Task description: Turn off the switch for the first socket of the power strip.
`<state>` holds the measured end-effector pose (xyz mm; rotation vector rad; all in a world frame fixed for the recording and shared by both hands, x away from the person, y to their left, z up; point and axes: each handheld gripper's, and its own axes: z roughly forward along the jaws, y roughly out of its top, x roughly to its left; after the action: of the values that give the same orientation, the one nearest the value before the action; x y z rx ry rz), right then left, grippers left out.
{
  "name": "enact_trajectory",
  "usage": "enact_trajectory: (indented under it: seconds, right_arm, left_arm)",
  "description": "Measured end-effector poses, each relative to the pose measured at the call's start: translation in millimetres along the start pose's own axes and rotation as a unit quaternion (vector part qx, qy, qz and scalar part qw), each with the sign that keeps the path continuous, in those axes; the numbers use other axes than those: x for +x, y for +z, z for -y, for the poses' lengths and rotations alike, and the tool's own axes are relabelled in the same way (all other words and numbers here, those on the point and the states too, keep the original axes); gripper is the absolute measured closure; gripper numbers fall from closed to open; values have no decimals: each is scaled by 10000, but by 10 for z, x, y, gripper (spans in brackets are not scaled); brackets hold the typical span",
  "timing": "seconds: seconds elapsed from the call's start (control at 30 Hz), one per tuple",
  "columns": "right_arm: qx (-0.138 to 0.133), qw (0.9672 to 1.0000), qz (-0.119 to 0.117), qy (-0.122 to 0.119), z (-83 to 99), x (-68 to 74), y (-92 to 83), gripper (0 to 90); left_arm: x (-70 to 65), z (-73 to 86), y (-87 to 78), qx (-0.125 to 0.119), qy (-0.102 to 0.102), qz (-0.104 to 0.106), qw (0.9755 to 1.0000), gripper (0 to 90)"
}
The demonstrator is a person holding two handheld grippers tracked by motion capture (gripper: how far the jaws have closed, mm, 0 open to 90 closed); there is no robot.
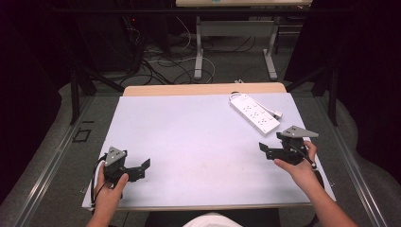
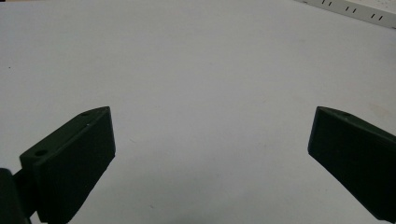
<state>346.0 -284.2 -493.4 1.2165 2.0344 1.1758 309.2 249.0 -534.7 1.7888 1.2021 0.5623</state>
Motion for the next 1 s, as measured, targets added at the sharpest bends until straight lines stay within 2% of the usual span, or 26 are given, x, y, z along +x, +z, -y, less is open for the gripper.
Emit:
enact_trajectory:
  seconds: [0.07, 0.17, 0.3, 0.47, 0.7, 1.0]
  right_arm:
    - [23, 10000, -34, -29, -17, -6, 12, 178]
    - [107, 9997, -90, -202, -90, -28, 45, 185]
    - [108, 9996, -103, -231, -148, -41, 63, 194]
    - [234, 9994, -98, -248, -252, -66, 87, 221]
    - [417, 9977, -77, -520, -448, -94, 126, 278]
    - [500, 9968, -128, -604, -621, -141, 204, 300]
  left_arm:
    - [2, 1, -2, -1, -2, 0, 10000, 6]
    - [7, 3, -7, 10, -6, 1, 10000, 6]
    - [9, 5, -10, 20, -1, 0, 10000, 6]
    - [10, 5, -10, 19, 0, 1, 10000, 6]
    - [8, 6, -10, 25, 4, -1, 10000, 6]
    - [10, 7, -8, 30, 15, 4, 10000, 6]
